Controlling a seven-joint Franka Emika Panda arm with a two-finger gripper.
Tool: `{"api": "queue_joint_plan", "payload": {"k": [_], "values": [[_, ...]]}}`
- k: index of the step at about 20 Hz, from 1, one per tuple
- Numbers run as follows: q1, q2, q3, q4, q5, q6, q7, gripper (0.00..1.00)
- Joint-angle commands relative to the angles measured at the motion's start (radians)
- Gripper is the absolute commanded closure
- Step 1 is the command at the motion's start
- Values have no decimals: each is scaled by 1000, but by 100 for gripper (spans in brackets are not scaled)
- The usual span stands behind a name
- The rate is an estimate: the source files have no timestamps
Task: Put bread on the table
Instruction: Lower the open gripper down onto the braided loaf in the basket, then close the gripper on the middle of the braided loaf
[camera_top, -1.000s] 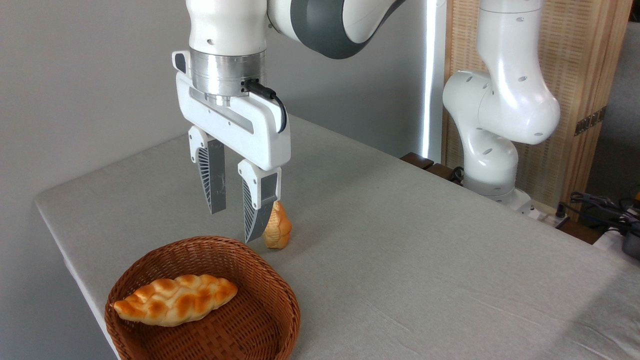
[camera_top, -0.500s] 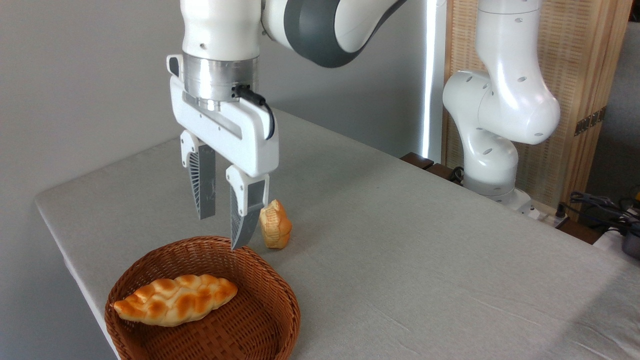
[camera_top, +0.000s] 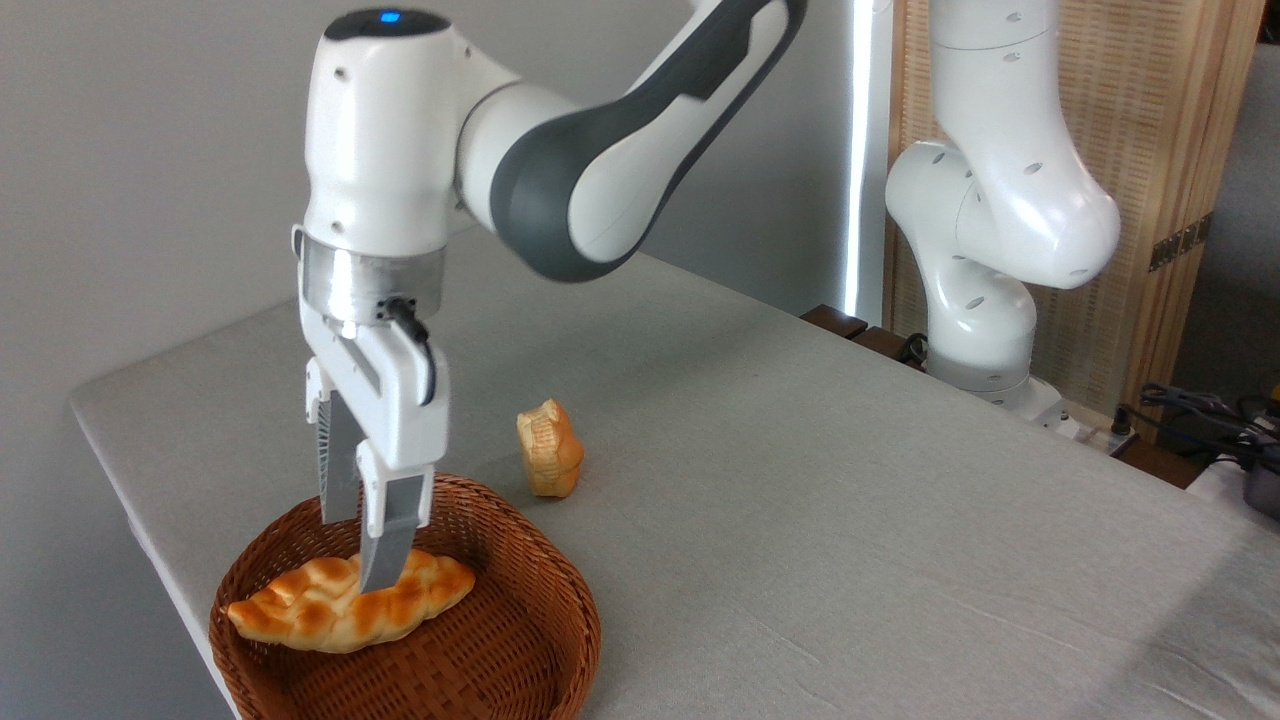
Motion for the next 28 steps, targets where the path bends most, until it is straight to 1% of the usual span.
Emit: {"api": "queue_joint_plan", "payload": {"k": [1,7,13,15,17,20,23,28], "values": [[5,47,-40,8,-9,54,16,0],[14,84,-42,8,-7,165,16,0],[16,107,-43,8,-6,166,18,0],[16,113,-43,7,2,166,19,0],[16,116,-43,7,4,166,51,0],[16,118,-43,7,4,166,65,0],[19,113,-40,8,-7,165,62,0],[19,106,-40,8,-9,157,59,0]]}}
